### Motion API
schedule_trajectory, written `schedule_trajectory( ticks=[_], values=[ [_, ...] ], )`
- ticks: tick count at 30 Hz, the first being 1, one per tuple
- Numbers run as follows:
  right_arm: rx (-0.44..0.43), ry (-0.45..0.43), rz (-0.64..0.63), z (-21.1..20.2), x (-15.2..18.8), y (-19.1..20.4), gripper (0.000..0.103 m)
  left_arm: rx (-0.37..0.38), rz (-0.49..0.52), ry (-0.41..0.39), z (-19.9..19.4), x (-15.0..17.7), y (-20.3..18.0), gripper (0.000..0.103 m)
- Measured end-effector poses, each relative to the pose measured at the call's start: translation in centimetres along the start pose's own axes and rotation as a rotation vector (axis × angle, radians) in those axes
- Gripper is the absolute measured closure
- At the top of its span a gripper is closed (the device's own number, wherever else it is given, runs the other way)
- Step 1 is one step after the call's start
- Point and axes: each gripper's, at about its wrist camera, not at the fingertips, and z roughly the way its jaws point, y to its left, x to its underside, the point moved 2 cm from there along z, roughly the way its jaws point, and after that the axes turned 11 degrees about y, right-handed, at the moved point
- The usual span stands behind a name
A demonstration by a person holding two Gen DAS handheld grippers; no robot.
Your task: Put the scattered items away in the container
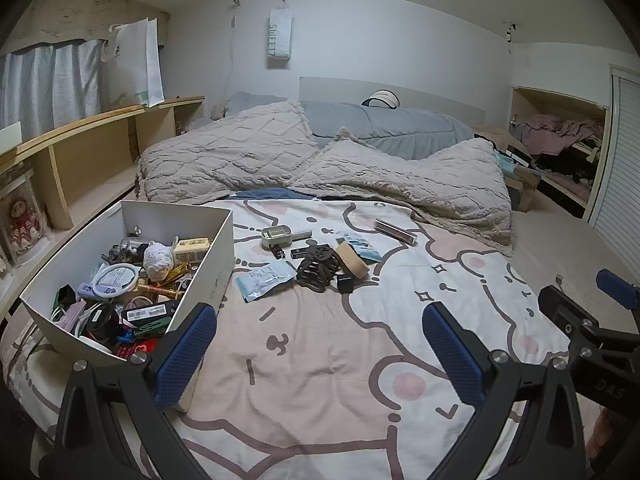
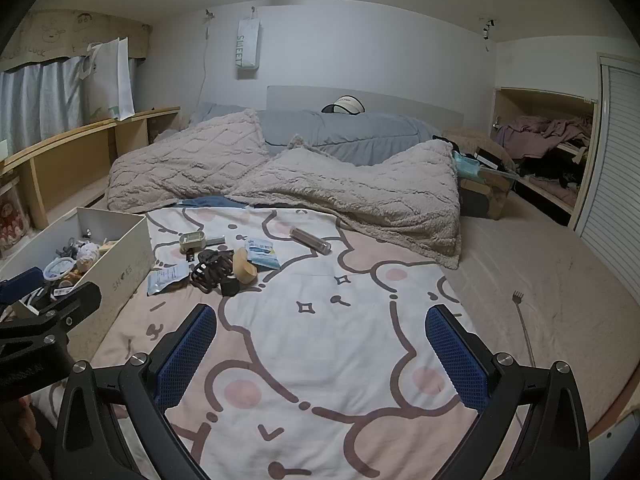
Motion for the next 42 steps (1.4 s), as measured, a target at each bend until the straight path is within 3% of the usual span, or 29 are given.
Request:
schedule_trajectory(
  ticks=[18,26,42],
  values=[
    [0.000,0.038,0.006,2.1,0.4,-0.1,0.000,0.030,-0.002,0.037,2.2,0.5,0.0,0.000],
    [0.003,0.092,0.015,4.7,1.1,0.1,0.000,0.044,0.015,0.088,4.9,1.4,-0.3,0.000],
    [-0.012,0.215,0.072,10.1,2.7,-1.0,0.000,0.143,-0.018,0.233,12.3,2.0,0.0,0.000]
  ],
)
